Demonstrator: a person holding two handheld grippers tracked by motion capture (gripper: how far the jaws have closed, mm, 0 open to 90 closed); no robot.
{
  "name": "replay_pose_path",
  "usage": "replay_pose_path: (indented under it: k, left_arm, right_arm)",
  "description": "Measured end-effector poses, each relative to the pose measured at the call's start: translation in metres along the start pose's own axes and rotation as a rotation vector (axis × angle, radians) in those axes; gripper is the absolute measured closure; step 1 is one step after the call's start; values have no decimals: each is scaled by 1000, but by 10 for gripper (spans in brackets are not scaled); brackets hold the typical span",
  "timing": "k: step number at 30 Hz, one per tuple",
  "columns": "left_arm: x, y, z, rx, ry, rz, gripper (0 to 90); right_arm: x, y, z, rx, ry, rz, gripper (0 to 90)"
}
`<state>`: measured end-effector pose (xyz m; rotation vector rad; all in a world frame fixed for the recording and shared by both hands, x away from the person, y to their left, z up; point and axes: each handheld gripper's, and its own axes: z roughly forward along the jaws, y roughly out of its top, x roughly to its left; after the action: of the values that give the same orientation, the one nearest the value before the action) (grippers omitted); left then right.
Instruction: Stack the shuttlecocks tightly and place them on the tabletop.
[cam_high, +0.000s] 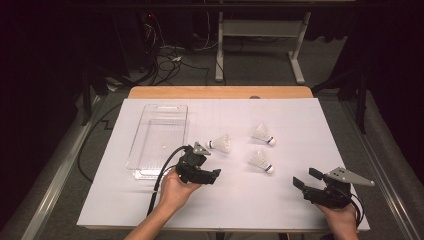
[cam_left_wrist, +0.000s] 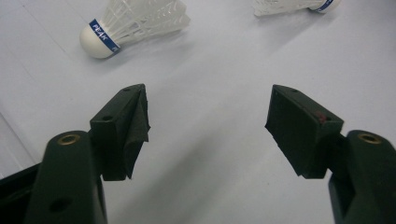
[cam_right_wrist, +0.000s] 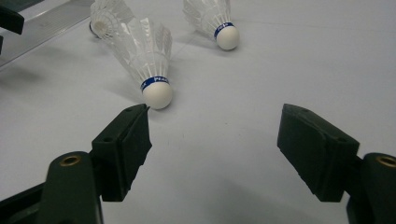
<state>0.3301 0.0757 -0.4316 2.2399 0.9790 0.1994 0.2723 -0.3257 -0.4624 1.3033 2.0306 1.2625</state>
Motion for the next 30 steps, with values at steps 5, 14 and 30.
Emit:
replay_pose_path:
  k: [5,14,30]
  left_arm:
    - [-1,-3,-1,-9,-2,-2,312]
    - [-3,-11,-6,-20,-9,-7,312]
    - [-4,-22,-11,-23,-5,-9,312]
  right_arm:
    - [0,0,0,1,-1,-1,260]
    - [0,0,0,1,-2,1,260]
    - [0,0,0,1,-2,2,260]
